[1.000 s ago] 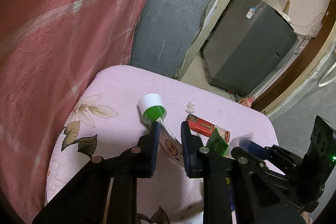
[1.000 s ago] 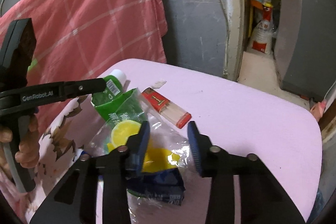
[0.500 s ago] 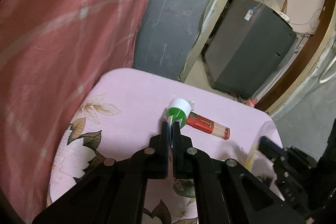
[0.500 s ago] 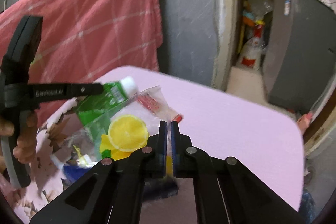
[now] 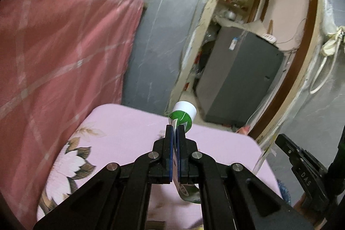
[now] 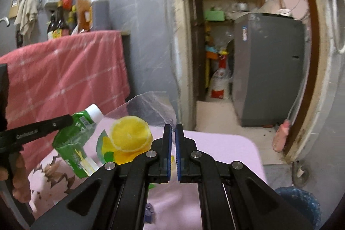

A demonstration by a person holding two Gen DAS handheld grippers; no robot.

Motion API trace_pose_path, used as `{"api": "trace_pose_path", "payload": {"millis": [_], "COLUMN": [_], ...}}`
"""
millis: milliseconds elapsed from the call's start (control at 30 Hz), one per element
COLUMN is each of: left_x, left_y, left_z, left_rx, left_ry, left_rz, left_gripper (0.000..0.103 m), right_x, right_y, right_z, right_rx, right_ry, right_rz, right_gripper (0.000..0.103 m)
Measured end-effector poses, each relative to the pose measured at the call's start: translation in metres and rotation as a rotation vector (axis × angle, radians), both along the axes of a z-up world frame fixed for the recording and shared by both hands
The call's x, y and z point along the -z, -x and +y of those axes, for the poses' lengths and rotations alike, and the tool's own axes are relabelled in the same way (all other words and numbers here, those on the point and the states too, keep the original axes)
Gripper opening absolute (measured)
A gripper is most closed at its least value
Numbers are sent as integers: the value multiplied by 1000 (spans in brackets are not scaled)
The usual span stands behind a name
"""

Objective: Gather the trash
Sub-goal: 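Carry the tube and clear bag over the blue bin and open both tools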

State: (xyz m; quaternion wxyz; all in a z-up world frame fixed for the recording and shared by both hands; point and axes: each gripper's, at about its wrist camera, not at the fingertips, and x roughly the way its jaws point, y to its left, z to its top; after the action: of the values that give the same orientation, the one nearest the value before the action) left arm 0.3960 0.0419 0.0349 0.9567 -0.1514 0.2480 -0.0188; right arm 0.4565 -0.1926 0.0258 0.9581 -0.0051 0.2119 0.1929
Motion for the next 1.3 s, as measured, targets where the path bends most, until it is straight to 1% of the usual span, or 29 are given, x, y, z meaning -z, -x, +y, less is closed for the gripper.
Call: {"api": "trace_pose_path", "payload": {"millis": [100, 233, 400, 500, 633, 800, 933, 1033, 1200, 1300], "left_x": [-4, -8, -9, -7, 1, 13, 23, 33, 51, 62], "left_y": [5, 5, 3, 8, 12, 19, 20, 16, 8, 4], "left_z": [-18, -48, -91, -121, -165, -215, -248, -269, -296, -308], "left_rx": [13, 59, 127, 168, 224, 277, 304, 319, 347, 361], "left_ry": [-7, -12, 9, 19, 28, 23, -4, -21, -58, -82], "left_rz": [-40, -78, -99, -112, -119, -125, -132, -115, -65, -32], "left_gripper": [1, 1, 1, 1, 1, 1, 1, 1, 1, 1], "right_x": [-5, -11, -13, -12, -6, 8, 23, 37, 50, 58], "right_y": [8, 21, 38, 47, 64, 78, 85, 88, 84, 79], "right_z": [-19, -48, -97, -123, -162, -196, -218, -233, -251, -261], "right_rx": [46, 110, 209, 266, 353, 430, 471, 493, 503, 502], "right_ry": [-4, -1, 1, 7, 17, 36, 50, 52, 74, 61], "right_rz": [-28, -55, -72, -79, -90, -97, -91, -75, -46, -8], "right_gripper": [1, 1, 1, 1, 1, 1, 2, 2, 2, 2]}}
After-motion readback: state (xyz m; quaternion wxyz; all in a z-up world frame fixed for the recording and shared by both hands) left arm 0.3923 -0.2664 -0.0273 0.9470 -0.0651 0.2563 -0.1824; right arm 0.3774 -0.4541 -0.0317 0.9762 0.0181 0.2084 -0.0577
